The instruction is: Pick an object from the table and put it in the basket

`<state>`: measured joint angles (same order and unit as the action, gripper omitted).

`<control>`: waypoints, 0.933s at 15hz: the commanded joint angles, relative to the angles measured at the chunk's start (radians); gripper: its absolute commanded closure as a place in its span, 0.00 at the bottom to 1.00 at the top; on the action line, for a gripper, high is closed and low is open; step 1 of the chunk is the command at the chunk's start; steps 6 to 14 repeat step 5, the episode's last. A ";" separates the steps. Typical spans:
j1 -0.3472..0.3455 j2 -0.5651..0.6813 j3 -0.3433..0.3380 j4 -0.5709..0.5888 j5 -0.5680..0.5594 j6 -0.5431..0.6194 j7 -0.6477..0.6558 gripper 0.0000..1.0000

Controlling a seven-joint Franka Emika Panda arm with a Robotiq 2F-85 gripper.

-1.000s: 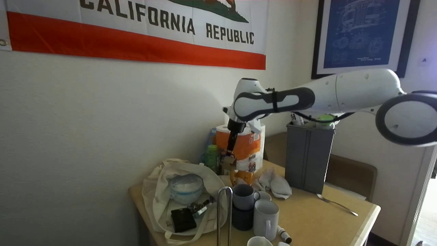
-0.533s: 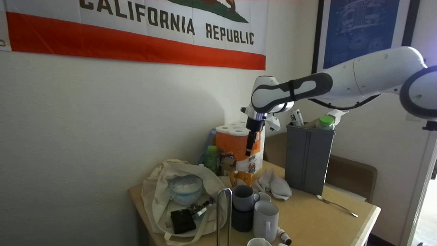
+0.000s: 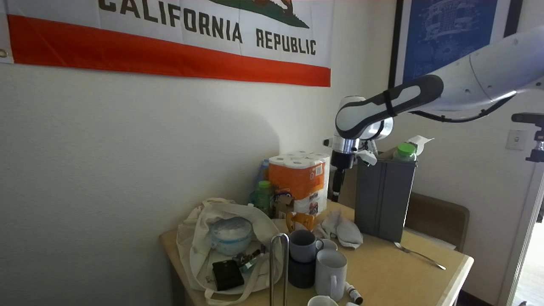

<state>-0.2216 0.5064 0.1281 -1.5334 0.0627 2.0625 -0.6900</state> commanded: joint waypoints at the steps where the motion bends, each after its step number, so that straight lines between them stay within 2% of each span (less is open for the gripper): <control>1: -0.009 -0.174 -0.029 -0.245 0.045 0.023 -0.046 0.00; 5: 0.005 -0.313 -0.063 -0.447 0.061 0.041 -0.083 0.00; 14: 0.005 -0.313 -0.063 -0.447 0.061 0.041 -0.083 0.00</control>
